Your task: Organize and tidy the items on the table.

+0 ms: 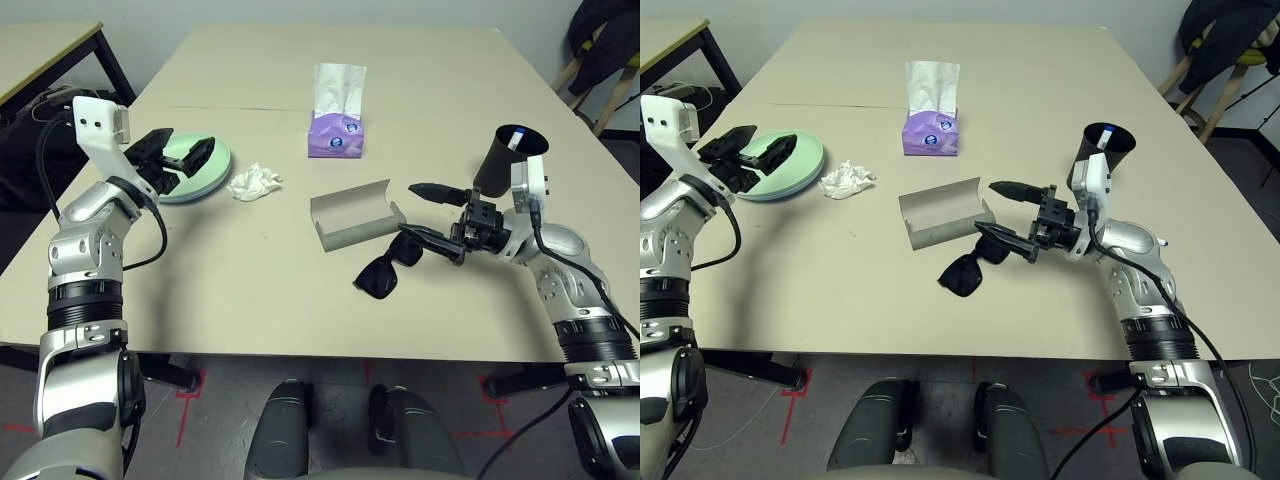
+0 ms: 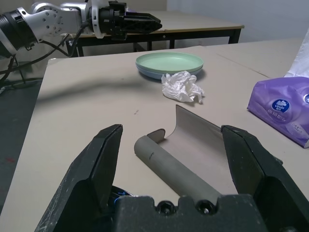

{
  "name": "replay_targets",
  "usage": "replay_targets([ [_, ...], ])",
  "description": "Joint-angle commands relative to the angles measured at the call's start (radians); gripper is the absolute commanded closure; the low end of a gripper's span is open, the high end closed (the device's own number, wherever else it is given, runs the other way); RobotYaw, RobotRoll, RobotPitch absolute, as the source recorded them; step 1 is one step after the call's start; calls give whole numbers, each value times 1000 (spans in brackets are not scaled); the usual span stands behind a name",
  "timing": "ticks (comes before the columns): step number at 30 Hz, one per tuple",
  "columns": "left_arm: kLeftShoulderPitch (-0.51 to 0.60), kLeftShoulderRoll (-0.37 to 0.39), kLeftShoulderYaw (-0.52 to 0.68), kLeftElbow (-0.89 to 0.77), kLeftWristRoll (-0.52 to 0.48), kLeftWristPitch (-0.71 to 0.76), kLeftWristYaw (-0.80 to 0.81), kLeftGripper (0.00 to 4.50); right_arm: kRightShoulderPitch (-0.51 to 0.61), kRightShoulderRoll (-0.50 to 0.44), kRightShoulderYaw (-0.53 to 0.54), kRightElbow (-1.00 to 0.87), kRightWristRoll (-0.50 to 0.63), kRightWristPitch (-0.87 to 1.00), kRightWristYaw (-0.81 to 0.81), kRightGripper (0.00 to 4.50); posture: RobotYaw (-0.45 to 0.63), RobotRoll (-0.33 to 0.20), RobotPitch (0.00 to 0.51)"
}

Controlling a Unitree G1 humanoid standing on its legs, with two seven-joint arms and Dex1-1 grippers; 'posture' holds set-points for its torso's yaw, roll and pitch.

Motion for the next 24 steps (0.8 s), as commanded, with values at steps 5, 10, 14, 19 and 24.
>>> replay_targets([
  [5,23,24,-56,7,28,-36,-121,17,14,-3,4,-35,3,10,-5,0,116,0,103],
  [10,27,20,-110,39,75,-83,-172,17,-1,11,8,3,-49,-24,-68,0,110,0,105],
  [14,-3,0,-141,103,126,-108,-140,17,-1,25,12,7,-67,-26,-98,0,108,0,105],
  [19,-43,-9,-194,165,193,-72,-105,17,22,12,12,-16,-67,-15,-91,0,106,0,105],
  [24,-92,-39,-219,223,219,-78,-101,17,35,8,13,-40,-59,-4,-89,0,99,0,104],
])
